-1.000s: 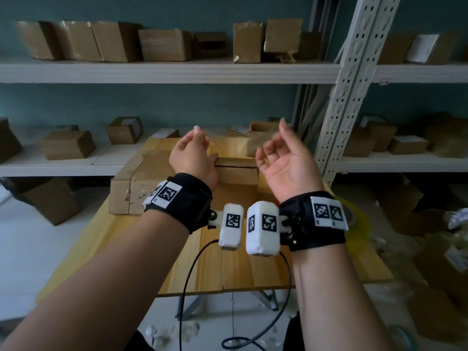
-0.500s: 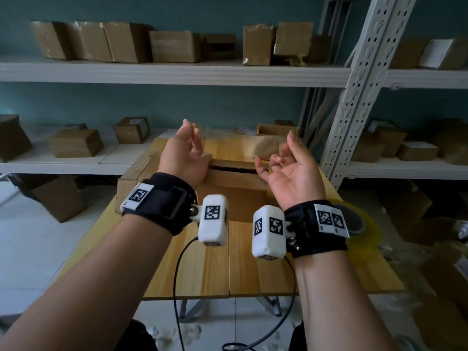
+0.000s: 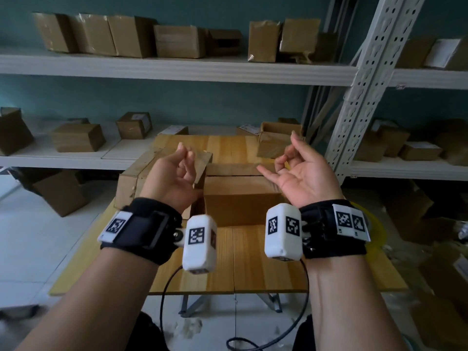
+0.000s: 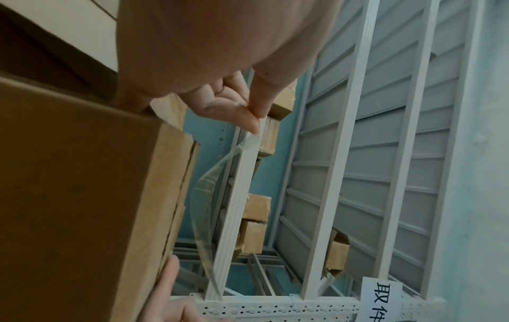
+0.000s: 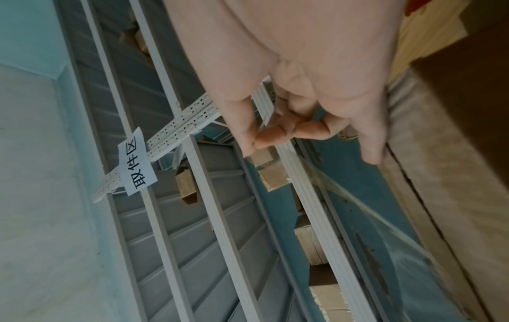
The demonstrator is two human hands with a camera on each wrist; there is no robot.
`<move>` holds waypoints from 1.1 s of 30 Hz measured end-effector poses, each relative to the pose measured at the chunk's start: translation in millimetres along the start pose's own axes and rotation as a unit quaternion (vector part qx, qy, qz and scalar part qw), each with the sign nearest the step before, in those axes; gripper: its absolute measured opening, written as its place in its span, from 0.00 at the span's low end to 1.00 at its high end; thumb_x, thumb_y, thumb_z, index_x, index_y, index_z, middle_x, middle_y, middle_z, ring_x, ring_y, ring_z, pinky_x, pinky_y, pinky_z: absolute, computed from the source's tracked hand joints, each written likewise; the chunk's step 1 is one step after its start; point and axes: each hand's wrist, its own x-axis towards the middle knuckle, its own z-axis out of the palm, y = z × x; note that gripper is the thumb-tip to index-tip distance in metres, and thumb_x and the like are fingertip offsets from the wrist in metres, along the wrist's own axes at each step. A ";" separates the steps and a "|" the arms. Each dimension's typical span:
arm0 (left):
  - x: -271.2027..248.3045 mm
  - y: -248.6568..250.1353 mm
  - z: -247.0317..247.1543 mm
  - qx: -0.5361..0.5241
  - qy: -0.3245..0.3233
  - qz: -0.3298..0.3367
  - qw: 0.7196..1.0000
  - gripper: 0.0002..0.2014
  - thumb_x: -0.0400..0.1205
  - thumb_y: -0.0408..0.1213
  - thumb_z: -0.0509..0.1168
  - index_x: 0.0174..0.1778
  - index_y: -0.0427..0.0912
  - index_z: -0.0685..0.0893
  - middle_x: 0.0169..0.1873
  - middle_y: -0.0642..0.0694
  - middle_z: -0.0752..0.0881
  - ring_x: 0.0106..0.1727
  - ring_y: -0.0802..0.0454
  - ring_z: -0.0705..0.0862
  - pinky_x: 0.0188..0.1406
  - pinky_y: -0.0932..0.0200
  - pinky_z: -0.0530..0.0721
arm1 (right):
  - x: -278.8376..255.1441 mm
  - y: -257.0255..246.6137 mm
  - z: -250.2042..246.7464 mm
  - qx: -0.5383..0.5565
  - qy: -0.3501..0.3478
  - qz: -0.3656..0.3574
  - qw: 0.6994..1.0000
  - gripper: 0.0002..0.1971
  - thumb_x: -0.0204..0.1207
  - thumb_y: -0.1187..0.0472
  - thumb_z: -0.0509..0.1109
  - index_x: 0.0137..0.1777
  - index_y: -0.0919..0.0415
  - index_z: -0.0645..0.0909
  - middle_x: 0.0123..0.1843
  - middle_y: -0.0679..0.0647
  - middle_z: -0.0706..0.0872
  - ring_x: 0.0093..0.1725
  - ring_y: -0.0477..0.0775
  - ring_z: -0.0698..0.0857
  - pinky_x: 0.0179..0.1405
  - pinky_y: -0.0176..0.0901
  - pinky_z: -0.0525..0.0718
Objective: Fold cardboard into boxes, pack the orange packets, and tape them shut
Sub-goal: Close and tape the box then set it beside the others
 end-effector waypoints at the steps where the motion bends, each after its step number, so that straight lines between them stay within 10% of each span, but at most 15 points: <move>1: -5.8 -0.5 -4.4 0.005 0.002 -0.008 1.000 0.02 0.86 0.37 0.74 0.50 0.49 0.92 0.40 0.56 0.92 0.35 0.63 0.89 0.48 0.40 0.90 | -1.3 -1.5 -0.2 -0.002 -0.001 0.003 1.000 0.01 0.82 0.60 0.76 0.51 0.55 0.87 0.37 0.46 0.81 0.42 0.47 0.78 0.72 0.83 0.76; 4: -17.8 -1.1 -13.2 0.011 0.003 -0.002 1.000 0.03 0.87 0.39 0.73 0.53 0.49 0.91 0.38 0.56 0.92 0.35 0.63 0.89 0.79 0.28 0.72 | -3.4 -2.2 -0.6 -0.013 -0.003 0.003 1.000 0.01 0.82 0.61 0.75 0.51 0.56 0.86 0.37 0.47 0.81 0.43 0.48 0.80 0.68 0.82 0.79; 7: -20.6 2.5 -15.2 0.020 -0.008 0.027 0.999 0.04 0.87 0.39 0.72 0.56 0.49 0.90 0.39 0.57 0.92 0.35 0.64 0.89 0.89 0.32 0.57 | -2.5 0.7 -2.8 -0.011 0.004 0.001 1.000 0.03 0.82 0.62 0.75 0.53 0.57 0.85 0.38 0.48 0.83 0.49 0.51 0.84 0.67 0.82 0.82; 15: -14.2 -3.9 -23.3 0.022 -0.008 0.038 0.999 0.08 0.88 0.35 0.71 0.63 0.44 0.88 0.37 0.53 0.91 0.31 0.63 0.88 0.76 0.33 0.82 | 2.0 0.8 -9.6 0.020 0.022 -0.004 1.000 0.02 0.86 0.65 0.70 0.56 0.58 0.81 0.37 0.51 0.82 0.52 0.58 0.87 0.60 0.84 0.86; 26: -4.6 -14.5 -30.1 0.049 -0.005 0.064 0.997 0.16 0.87 0.33 0.71 0.72 0.41 0.83 0.42 0.52 0.88 0.35 0.62 0.88 0.58 0.38 0.91 | 3.5 5.6 -10.2 0.046 0.037 -0.022 0.998 0.09 0.83 0.72 0.71 0.57 0.58 0.82 0.43 0.53 0.85 0.51 0.57 0.88 0.61 0.85 0.85; 33: -0.4 -19.5 -29.5 0.063 0.017 0.081 0.995 0.21 0.82 0.30 0.78 0.70 0.37 0.83 0.67 0.38 0.89 0.64 0.43 0.92 0.55 0.42 0.95 | -0.5 6.2 -8.9 0.111 0.031 0.000 0.993 0.11 0.85 0.74 0.66 0.61 0.59 0.80 0.38 0.53 0.84 0.52 0.59 0.87 0.65 0.87 0.80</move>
